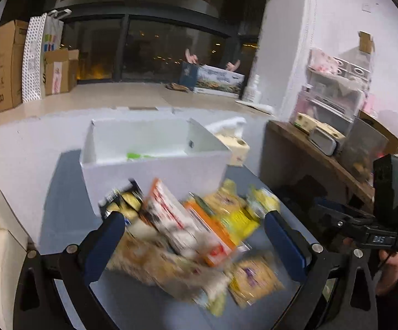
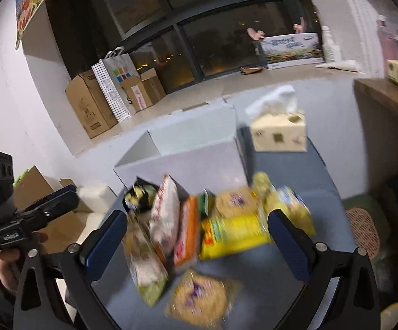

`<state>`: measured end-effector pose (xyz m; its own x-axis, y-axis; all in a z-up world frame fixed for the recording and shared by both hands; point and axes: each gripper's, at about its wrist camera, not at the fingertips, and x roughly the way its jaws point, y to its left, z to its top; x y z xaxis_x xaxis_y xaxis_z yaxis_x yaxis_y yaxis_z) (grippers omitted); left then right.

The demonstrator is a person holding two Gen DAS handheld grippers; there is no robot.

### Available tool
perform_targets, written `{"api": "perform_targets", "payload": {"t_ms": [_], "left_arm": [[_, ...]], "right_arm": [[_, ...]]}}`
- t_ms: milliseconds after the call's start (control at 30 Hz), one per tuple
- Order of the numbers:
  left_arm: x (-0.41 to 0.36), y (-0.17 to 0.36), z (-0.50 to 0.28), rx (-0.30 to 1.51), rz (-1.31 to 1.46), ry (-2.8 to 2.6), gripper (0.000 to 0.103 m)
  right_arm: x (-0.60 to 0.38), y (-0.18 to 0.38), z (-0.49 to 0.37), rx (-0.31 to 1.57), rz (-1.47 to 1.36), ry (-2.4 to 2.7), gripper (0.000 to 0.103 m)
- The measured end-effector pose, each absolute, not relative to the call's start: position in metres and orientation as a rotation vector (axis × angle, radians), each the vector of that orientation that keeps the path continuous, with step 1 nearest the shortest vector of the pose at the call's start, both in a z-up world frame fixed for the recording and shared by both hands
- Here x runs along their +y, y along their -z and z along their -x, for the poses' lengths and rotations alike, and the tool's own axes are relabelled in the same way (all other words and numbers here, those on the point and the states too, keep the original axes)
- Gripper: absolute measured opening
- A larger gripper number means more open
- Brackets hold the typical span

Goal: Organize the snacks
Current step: 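Lower both packets into the white box and open both grippers, then grasp the yellow chip bag with the right gripper and lift it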

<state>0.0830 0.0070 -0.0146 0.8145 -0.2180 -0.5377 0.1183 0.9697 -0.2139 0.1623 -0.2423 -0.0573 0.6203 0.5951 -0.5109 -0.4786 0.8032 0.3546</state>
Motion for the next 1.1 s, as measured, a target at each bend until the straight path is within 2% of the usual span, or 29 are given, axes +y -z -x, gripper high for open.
{"api": "perform_targets", "payload": {"t_ms": [167,533,767,1100], "left_arm": [[-0.006,0.022,-0.053,0.591,0.200,0.178,0.103],[-0.019,0.030,-0.026,0.599,0.192,0.176,0.103],[-0.018,0.033,-0.024,0.607,0.194,0.170,0.103],[-0.012,0.040,-0.024,0.624,0.205,0.153,0.103]], "right_arm": [[-0.273,0.070,-0.132,0.627,-0.175,-0.552,0.103],[-0.312,0.104,-0.137,0.681,-0.092,-0.424,0.103],[-0.305,0.128,-0.171,0.756,-0.074,-0.427,0.103],[-0.262,0.130,-0.250,0.814,-0.099,-0.499,0.103]]}}
